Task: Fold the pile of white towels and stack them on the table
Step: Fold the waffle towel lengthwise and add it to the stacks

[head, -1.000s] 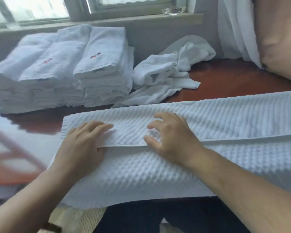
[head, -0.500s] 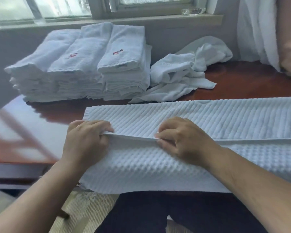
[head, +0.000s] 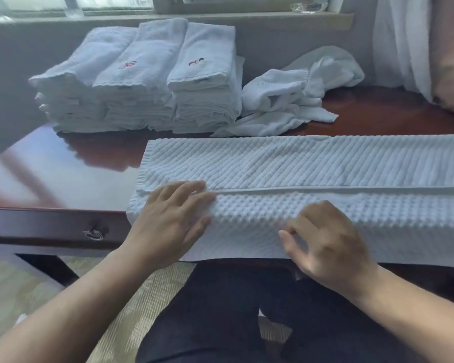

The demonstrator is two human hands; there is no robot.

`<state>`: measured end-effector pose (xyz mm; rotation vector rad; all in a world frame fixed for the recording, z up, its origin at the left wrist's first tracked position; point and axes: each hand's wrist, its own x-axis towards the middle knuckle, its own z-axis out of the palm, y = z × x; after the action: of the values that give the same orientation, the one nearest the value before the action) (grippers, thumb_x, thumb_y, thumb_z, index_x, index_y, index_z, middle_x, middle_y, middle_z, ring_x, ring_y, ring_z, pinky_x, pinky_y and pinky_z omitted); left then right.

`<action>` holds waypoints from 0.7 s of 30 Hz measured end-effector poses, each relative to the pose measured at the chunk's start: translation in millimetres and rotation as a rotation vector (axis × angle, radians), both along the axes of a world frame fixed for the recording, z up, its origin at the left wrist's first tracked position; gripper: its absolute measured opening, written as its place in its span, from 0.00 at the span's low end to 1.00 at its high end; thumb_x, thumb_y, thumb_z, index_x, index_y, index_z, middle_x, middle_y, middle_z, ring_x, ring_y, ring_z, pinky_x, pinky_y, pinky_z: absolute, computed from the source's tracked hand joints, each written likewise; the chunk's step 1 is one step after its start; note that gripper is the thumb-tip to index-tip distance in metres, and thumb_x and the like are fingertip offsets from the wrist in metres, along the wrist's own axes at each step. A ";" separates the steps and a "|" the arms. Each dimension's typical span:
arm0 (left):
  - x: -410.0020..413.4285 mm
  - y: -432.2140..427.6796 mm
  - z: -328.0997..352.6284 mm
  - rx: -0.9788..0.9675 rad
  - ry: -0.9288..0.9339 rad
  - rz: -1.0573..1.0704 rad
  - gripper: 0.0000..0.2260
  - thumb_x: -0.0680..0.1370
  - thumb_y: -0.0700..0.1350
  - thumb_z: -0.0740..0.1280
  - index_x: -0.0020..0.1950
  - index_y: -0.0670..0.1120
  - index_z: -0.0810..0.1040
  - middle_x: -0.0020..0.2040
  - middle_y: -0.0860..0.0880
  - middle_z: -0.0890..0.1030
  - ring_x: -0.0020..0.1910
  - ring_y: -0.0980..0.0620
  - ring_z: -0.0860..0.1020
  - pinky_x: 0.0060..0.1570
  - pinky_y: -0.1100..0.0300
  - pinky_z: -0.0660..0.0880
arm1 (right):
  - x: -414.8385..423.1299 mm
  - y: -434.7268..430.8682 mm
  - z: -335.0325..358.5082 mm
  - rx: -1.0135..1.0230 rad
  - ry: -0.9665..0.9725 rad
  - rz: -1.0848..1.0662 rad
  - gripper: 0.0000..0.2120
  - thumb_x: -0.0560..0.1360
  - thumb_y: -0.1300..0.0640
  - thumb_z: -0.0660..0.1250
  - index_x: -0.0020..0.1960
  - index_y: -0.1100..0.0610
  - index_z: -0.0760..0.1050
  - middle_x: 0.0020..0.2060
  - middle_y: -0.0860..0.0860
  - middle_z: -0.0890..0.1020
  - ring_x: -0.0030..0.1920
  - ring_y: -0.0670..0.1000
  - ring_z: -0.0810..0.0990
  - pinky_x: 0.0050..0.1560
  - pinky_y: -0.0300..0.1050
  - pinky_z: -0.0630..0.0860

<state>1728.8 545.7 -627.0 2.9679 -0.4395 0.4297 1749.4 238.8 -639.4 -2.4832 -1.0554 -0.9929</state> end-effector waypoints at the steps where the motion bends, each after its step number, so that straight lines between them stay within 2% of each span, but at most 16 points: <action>1: -0.8 -2.1 0.6 -0.005 0.005 0.009 0.23 0.82 0.62 0.52 0.73 0.55 0.72 0.73 0.52 0.71 0.72 0.48 0.67 0.70 0.49 0.61 | -7.0 -8.2 -4.3 0.051 0.088 -0.003 0.19 0.79 0.51 0.64 0.30 0.54 0.71 0.29 0.47 0.72 0.30 0.50 0.71 0.30 0.43 0.67; 2: -1.6 -3.9 1.5 -0.010 0.012 0.018 0.24 0.82 0.62 0.51 0.73 0.55 0.72 0.73 0.53 0.71 0.73 0.48 0.67 0.71 0.49 0.61 | -15.4 -13.9 -6.2 0.099 0.233 -0.078 0.23 0.79 0.49 0.62 0.27 0.51 0.65 0.25 0.44 0.67 0.27 0.47 0.67 0.28 0.38 0.63; 3: -2.6 -5.5 2.3 -0.014 0.017 0.025 0.24 0.82 0.62 0.51 0.73 0.55 0.72 0.74 0.53 0.70 0.73 0.48 0.66 0.71 0.48 0.61 | -22.0 -18.1 -11.9 0.147 0.418 -0.164 0.25 0.79 0.45 0.59 0.26 0.52 0.61 0.22 0.45 0.64 0.24 0.46 0.66 0.26 0.35 0.59; 4: -3.4 -6.8 2.8 -0.015 0.021 0.030 0.24 0.82 0.62 0.50 0.73 0.55 0.71 0.74 0.53 0.70 0.73 0.48 0.66 0.72 0.48 0.61 | -28.1 -18.6 -16.6 0.179 0.688 -0.251 0.26 0.79 0.42 0.59 0.26 0.53 0.62 0.20 0.47 0.66 0.22 0.46 0.67 0.26 0.34 0.59; 5: -3.9 -7.7 3.4 -0.015 0.025 0.034 0.25 0.82 0.62 0.50 0.73 0.55 0.71 0.74 0.53 0.70 0.74 0.48 0.66 0.72 0.47 0.61 | -32.6 -17.8 -22.2 0.246 0.978 -0.305 0.23 0.78 0.41 0.61 0.29 0.51 0.68 0.22 0.46 0.72 0.23 0.44 0.71 0.25 0.35 0.63; 6: -4.5 -8.3 3.8 -0.016 0.032 0.038 0.25 0.81 0.62 0.49 0.74 0.55 0.71 0.75 0.53 0.69 0.74 0.48 0.65 0.72 0.48 0.61 | -36.3 -16.5 -29.9 0.403 1.266 -0.289 0.14 0.78 0.42 0.65 0.37 0.47 0.75 0.27 0.46 0.80 0.26 0.44 0.77 0.26 0.37 0.69; 7: -4.8 -8.6 4.3 -0.017 0.039 0.041 0.25 0.81 0.63 0.49 0.74 0.55 0.70 0.75 0.53 0.69 0.74 0.49 0.64 0.73 0.48 0.61 | -37.9 -13.3 -35.0 0.614 1.523 -0.248 0.05 0.77 0.45 0.71 0.48 0.45 0.77 0.35 0.49 0.85 0.31 0.48 0.82 0.28 0.40 0.73; 8: -4.7 -8.7 5.1 -0.017 0.045 0.040 0.26 0.81 0.63 0.48 0.74 0.56 0.70 0.75 0.54 0.68 0.74 0.49 0.64 0.73 0.48 0.60 | -37.4 -11.7 -40.3 0.807 1.672 -0.191 0.13 0.74 0.47 0.75 0.56 0.48 0.77 0.42 0.53 0.87 0.35 0.52 0.84 0.30 0.42 0.75; 10: -4.6 -9.1 6.8 -0.022 0.050 0.037 0.26 0.80 0.63 0.48 0.74 0.56 0.69 0.75 0.54 0.68 0.74 0.49 0.63 0.73 0.48 0.60 | -36.5 -6.8 -49.3 1.155 1.766 -0.081 0.25 0.66 0.48 0.79 0.60 0.55 0.78 0.47 0.58 0.86 0.39 0.56 0.84 0.32 0.44 0.77; 12: -5.1 -10.1 8.3 -0.028 0.050 0.035 0.26 0.80 0.63 0.47 0.73 0.56 0.70 0.75 0.54 0.68 0.74 0.49 0.64 0.72 0.48 0.60 | -40.2 1.0 -54.0 1.311 1.788 -0.045 0.26 0.64 0.49 0.79 0.58 0.57 0.77 0.47 0.60 0.85 0.39 0.57 0.84 0.33 0.45 0.78; 14: -5.4 -11.2 8.2 -0.025 0.049 0.038 0.26 0.80 0.63 0.47 0.73 0.56 0.70 0.75 0.53 0.68 0.74 0.49 0.64 0.73 0.48 0.59 | -41.9 6.7 -56.3 1.434 1.797 -0.054 0.23 0.64 0.51 0.79 0.56 0.56 0.77 0.49 0.61 0.85 0.40 0.57 0.84 0.32 0.45 0.78; 18: -6.4 -12.3 6.1 -0.037 0.042 0.044 0.26 0.80 0.62 0.49 0.74 0.55 0.69 0.75 0.53 0.67 0.74 0.49 0.63 0.73 0.48 0.58 | -44.2 14.9 -56.3 1.518 1.798 0.053 0.16 0.69 0.53 0.78 0.54 0.54 0.78 0.50 0.58 0.84 0.44 0.56 0.85 0.37 0.46 0.78; 21: -6.7 -12.8 5.6 -0.058 0.029 0.043 0.25 0.81 0.62 0.49 0.74 0.55 0.69 0.75 0.54 0.67 0.74 0.49 0.62 0.72 0.49 0.59 | -50.3 21.3 -54.8 1.515 1.722 0.185 0.16 0.69 0.55 0.79 0.56 0.53 0.81 0.57 0.56 0.84 0.56 0.57 0.84 0.50 0.48 0.76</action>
<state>1722.1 532.9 -621.4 2.9287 -0.3546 0.3962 1699.1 260.2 -694.2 -1.0068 0.1795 0.4988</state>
